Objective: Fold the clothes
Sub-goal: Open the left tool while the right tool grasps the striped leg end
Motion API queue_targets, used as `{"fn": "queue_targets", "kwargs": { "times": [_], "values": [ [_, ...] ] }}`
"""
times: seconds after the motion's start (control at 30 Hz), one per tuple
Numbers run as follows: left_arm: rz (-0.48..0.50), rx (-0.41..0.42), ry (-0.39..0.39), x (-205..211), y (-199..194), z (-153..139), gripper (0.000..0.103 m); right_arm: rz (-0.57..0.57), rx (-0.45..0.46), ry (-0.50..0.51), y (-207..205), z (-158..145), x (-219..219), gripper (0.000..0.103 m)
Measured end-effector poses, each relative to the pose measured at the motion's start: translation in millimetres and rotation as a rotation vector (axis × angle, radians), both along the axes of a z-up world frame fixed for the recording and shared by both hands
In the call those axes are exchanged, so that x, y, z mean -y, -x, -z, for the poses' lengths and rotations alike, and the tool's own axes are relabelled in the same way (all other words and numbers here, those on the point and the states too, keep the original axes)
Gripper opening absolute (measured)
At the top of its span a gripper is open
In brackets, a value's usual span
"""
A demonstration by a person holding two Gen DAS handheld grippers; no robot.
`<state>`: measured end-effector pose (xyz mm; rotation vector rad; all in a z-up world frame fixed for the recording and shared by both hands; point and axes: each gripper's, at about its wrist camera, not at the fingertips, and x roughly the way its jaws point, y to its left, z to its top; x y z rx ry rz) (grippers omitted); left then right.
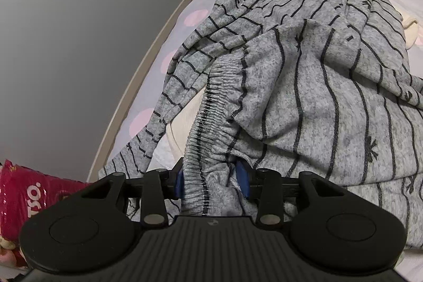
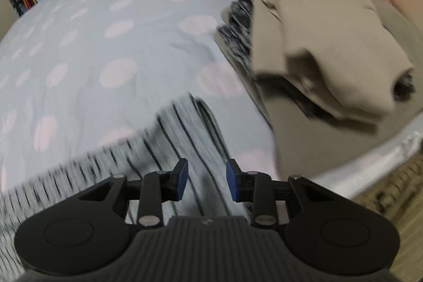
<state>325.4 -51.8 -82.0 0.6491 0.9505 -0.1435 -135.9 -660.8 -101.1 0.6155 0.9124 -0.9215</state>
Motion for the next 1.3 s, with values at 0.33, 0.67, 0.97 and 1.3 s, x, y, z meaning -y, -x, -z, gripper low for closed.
{"fn": "queue_targets", "kwargs": {
  "times": [0.33, 0.67, 0.97, 1.3],
  "values": [
    [0.027, 0.082, -0.005, -6.9, 24.5, -22.0, 0.053, -0.007, 0.023, -0.044, 69.4, 0.1, -41.4, 0.045],
    [-0.021, 0.209, 0.067, -9.5, 48.7, -65.1, 0.055, 0.031, 0.057, -0.129, 102.0, 18.2, -60.2, 0.045],
    [-0.031, 0.223, 0.069, 4.5, 50.1, -68.6, 0.055, 0.161, 0.147, -0.328, 107.0, 50.2, -38.5, 0.020],
    [0.008, 0.221, 0.008, 19.2, 51.7, -59.4, 0.055, 0.069, 0.158, -0.107, 91.6, -13.1, -48.4, 0.006]
  ]
}}
